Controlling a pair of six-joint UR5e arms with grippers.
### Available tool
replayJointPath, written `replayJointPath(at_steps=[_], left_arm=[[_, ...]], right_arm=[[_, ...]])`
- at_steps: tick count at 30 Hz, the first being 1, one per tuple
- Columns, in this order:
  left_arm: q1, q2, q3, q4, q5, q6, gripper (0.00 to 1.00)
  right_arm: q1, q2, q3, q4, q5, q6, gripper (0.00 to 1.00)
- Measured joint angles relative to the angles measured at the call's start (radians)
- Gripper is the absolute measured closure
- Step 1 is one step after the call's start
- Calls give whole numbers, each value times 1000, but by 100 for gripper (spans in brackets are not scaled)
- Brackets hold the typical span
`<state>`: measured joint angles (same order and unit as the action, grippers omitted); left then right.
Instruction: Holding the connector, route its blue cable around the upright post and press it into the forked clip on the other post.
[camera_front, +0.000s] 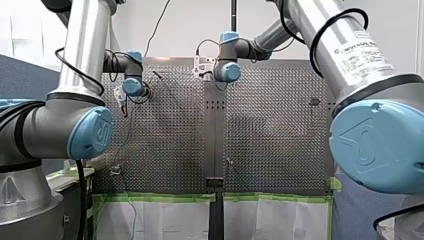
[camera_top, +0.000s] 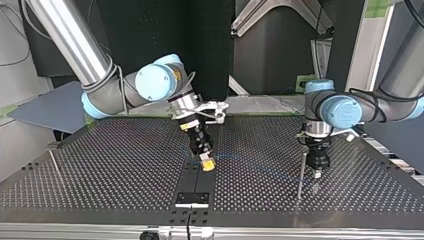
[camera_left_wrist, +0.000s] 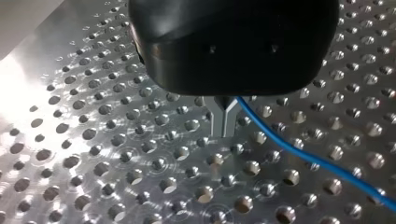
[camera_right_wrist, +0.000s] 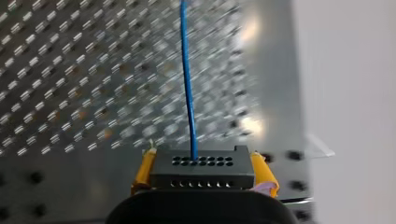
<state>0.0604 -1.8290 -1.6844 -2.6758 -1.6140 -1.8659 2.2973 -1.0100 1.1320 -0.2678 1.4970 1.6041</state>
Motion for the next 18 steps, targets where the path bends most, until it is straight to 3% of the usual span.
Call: replayJointPath(at_steps=[8, 12, 18], left_arm=[[-11, -1, -7, 0, -17, -15, 100], [-15, -1, -7, 0, -22, 0, 100], [-21, -2, -7, 0, -23, 22, 100]], right_arm=[[-2, 68, 9, 68, 18, -43, 100], [-1, 92, 37, 86, 27, -50, 100], [0, 99, 81, 61, 28, -51, 100]])
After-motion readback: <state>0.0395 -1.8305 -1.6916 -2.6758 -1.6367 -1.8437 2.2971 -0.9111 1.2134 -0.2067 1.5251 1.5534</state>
